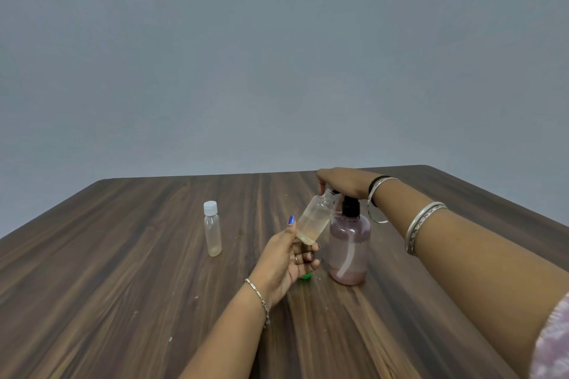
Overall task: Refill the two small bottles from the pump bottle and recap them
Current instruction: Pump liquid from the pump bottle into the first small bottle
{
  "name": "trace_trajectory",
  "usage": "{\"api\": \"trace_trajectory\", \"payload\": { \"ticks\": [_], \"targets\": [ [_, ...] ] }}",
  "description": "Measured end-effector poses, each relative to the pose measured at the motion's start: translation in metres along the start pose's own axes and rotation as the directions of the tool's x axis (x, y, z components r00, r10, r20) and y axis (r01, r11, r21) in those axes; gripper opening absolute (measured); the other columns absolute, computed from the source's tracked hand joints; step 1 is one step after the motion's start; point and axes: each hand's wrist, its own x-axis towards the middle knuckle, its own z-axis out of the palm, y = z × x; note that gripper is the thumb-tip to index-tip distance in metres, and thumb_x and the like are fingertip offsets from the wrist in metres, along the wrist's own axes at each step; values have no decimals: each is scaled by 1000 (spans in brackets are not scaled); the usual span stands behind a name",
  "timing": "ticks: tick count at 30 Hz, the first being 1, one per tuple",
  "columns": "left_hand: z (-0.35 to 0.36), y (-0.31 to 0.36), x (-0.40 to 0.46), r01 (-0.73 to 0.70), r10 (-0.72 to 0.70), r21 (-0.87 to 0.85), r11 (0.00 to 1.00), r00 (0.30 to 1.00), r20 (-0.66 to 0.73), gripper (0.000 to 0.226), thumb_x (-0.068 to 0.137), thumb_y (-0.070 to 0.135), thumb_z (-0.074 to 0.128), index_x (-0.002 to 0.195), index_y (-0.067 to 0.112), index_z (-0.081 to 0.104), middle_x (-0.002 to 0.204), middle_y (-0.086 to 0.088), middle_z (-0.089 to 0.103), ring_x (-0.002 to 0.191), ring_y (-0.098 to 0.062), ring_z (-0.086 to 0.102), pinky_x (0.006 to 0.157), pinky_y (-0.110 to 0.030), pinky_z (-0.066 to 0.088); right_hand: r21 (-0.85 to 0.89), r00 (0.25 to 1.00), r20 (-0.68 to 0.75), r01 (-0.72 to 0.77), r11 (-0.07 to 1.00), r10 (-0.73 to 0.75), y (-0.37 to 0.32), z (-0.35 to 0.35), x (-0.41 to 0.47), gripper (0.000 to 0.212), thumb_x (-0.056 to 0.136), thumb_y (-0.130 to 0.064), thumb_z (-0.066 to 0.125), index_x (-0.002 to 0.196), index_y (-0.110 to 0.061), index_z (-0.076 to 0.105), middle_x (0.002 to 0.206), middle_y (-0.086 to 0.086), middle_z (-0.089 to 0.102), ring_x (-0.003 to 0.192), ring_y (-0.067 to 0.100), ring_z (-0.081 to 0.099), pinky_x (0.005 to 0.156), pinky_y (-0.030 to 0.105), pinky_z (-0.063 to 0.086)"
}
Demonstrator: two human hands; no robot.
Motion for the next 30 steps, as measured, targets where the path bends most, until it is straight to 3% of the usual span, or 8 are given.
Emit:
{"api": "trace_trajectory", "payload": {
  "ticks": [6, 10, 14, 19, 27, 30],
  "targets": [
    [1, 1, 0, 7, -7, -2, 1000, 1000, 3, 40, 98, 36, 34, 105, 2, 54, 62, -8, 58, 52, -11, 48, 51, -23, 51, 28, 999, -16, 38, 999, -37, -3, -6, -1, 25, 97, -21, 27, 94, -6, 47, 63, -3, 42, 56, 13, 50, 64, 26, 32],
    [0, 1, 1, 11, -11, -3, 1000, 1000, 3, 41, 98, 37, 35, 105, 2, 53, 62, -7, 58, 50, -10, 49, 51, -23, 52, -12, 1000, -12, 28, 1000, -28, -4, -5, -2, 25, 97, -23, 28, 96, -8, 48, 79, -1, 46, 57, 10, 52, 73, 30, 36],
    [1, -1, 1, 13, -13, -4, 1000, 1000, -2, 40, 98, 37, 34, 100, 2, 54, 60, -7, 58, 47, -9, 48, 50, -23, 52, -26, 1000, -7, 20, 999, -20, -3, -3, -2, 24, 98, -22, 27, 98, -7, 46, 79, -7, 45, 58, 9, 51, 65, 22, 34],
    [-1, -1, 4, 20, -20, -9, 1000, 1000, 3, 41, 98, 38, 34, 102, 2, 53, 60, -7, 59, 47, -9, 50, 51, -24, 52, 22, 1000, 3, -16, 1000, 16, 1, -3, 3, 25, 94, -26, 29, 97, -11, 49, 76, 2, 52, 73, 21, 48, 76, 31, 33],
    [-1, -1, 3, 19, -19, 6, 1000, 1000, 9, 41, 98, 39, 34, 97, 4, 56, 63, -8, 57, 49, -10, 48, 50, -23, 51, -18, 1000, -25, -14, 1000, 14, 8, 2, 10, 24, 93, -27, 31, 78, -15, 47, 69, 1, 48, 65, 15, 37, 62, 26, 31],
    [-1, -1, 1, 14, -14, 8, 1000, 1000, 4, 41, 98, 39, 35, 97, 3, 56, 64, -8, 57, 50, -10, 48, 50, -24, 51, -22, 1000, -21, -6, 1000, 5, 6, 2, 9, 24, 94, -28, 31, 91, -12, 49, 75, 2, 50, 68, 15, 39, 63, 25, 32]
  ]
}}
